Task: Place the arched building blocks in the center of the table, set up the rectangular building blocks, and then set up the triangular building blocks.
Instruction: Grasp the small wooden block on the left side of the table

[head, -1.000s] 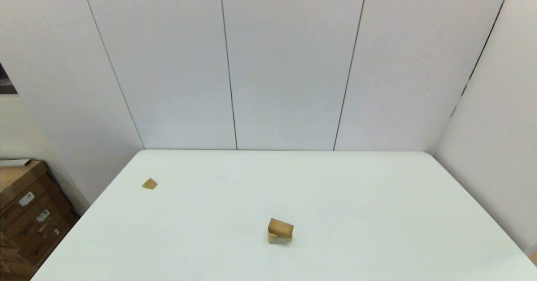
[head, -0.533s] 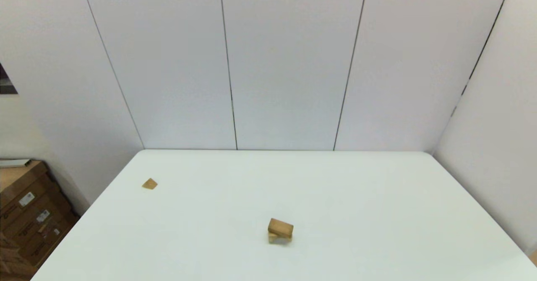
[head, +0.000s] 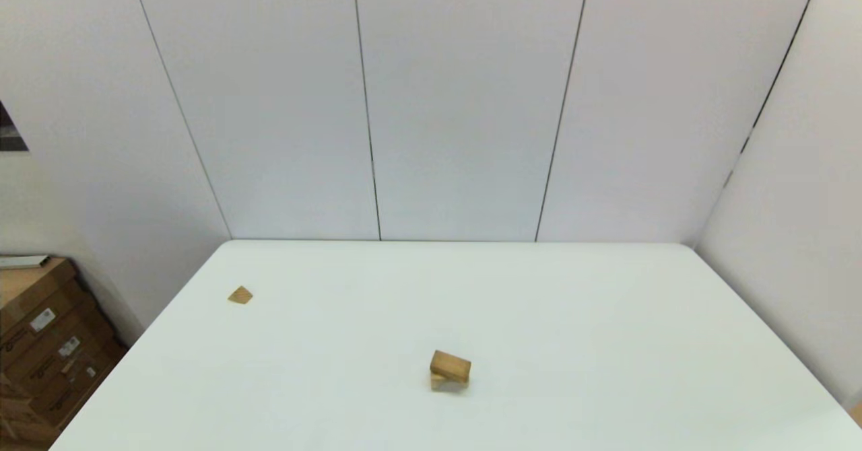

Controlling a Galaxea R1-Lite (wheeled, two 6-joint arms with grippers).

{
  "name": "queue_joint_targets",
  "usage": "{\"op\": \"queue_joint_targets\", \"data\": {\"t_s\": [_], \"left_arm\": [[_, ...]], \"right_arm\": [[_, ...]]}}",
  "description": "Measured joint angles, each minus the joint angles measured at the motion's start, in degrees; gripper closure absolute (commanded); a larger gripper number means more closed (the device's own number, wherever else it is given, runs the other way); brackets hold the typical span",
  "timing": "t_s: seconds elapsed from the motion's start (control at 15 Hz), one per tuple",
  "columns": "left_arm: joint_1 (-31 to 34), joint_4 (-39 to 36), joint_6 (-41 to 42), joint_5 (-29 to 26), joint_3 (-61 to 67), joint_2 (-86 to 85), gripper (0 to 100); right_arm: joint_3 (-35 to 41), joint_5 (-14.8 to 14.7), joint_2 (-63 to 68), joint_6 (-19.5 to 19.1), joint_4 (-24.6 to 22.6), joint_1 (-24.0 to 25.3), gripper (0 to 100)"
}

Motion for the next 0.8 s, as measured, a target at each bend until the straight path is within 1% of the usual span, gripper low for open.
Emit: {"op": "queue_joint_targets", "data": {"t_s": [0.13, 0.8], "left_arm": [[0.00, 0.00, 0.00, 0.00, 0.00, 0.00, 0], [0.00, 0.00, 0.00, 0.02, 0.00, 0.00, 0]], "right_arm": [[1.94, 0.24, -0.02, -0.11, -3.86, 0.00, 0], [2.95, 0.26, -0.02, 0.30, -4.14, 0.01, 0]]}}
